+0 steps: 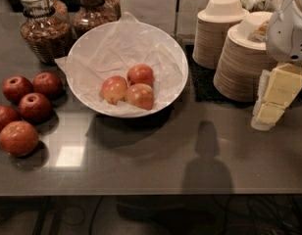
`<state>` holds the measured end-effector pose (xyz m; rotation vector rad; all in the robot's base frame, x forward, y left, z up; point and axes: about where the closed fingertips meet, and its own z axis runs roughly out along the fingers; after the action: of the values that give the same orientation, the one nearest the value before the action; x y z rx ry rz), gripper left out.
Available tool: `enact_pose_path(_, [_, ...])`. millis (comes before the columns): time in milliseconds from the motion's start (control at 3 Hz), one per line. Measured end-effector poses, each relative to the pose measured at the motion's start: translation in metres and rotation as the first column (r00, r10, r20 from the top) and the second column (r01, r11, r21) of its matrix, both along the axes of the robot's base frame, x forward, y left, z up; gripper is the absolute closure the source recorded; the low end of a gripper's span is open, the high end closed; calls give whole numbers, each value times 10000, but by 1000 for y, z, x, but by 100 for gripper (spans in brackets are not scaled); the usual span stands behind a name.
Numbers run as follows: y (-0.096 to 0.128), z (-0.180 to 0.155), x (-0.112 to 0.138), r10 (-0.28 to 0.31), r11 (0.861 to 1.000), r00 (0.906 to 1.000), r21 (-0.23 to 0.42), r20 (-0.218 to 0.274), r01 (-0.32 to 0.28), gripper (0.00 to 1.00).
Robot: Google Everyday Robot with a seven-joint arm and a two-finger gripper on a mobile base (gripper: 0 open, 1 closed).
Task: Pick apple from white bowl
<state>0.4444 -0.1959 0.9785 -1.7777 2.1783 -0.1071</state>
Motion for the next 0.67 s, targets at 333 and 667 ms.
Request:
enact_pose_path(333, [2, 1, 5, 43, 9992, 9998, 404, 183, -50, 0])
enact_pose_path(667, [20, -2, 19, 752, 9903, 9954, 1127, 589, -814, 0])
